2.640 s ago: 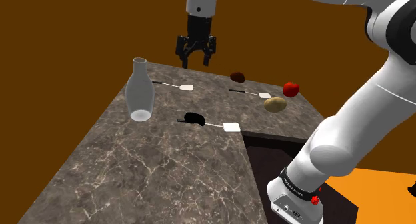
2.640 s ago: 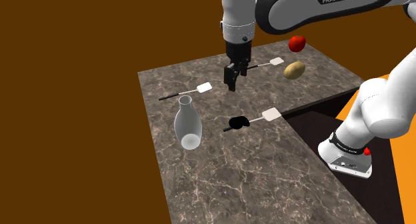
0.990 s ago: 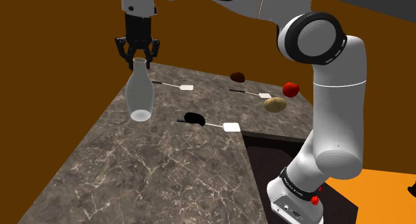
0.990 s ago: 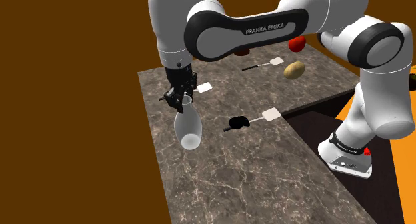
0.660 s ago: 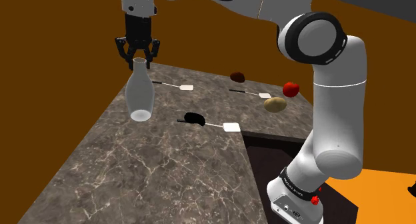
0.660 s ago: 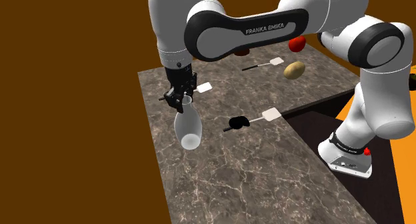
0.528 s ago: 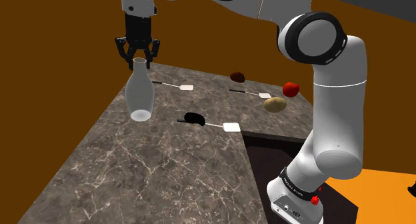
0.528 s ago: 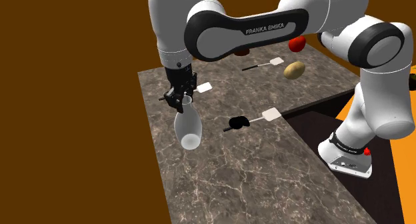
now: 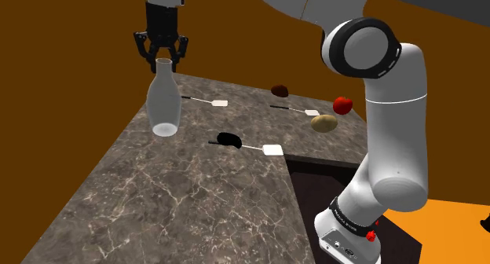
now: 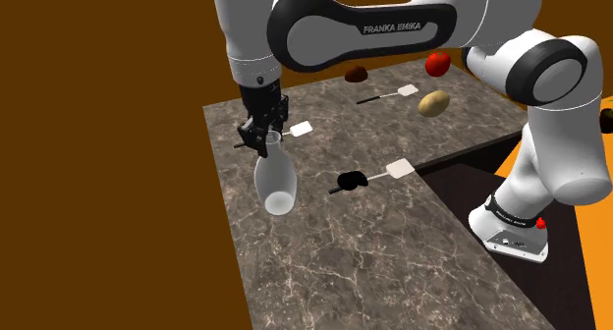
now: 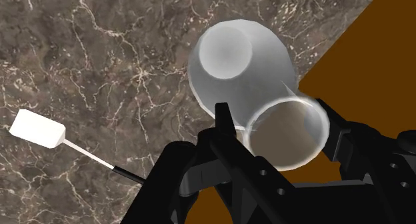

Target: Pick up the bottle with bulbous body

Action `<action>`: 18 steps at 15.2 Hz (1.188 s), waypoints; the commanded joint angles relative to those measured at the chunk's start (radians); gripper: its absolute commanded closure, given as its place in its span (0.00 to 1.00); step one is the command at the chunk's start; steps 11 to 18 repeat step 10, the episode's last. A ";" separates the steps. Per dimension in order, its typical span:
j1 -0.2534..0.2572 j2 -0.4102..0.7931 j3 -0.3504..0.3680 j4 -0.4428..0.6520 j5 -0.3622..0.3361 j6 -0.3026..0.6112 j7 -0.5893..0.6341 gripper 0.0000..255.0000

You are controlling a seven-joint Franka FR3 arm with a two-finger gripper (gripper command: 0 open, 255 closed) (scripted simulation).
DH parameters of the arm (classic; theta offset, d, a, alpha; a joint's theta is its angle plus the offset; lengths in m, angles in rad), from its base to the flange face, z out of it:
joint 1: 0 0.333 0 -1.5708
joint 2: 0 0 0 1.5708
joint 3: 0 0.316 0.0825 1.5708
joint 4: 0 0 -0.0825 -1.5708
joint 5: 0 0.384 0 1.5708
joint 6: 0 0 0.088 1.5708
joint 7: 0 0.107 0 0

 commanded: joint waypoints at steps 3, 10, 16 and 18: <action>0.015 0.024 -0.001 0.099 -0.006 -0.074 0.002 1.00; 0.053 0.104 -0.008 0.310 -0.026 -0.203 0.000 1.00; 0.053 0.104 -0.008 0.310 -0.026 -0.203 0.000 1.00; 0.053 0.104 -0.008 0.310 -0.026 -0.203 0.000 1.00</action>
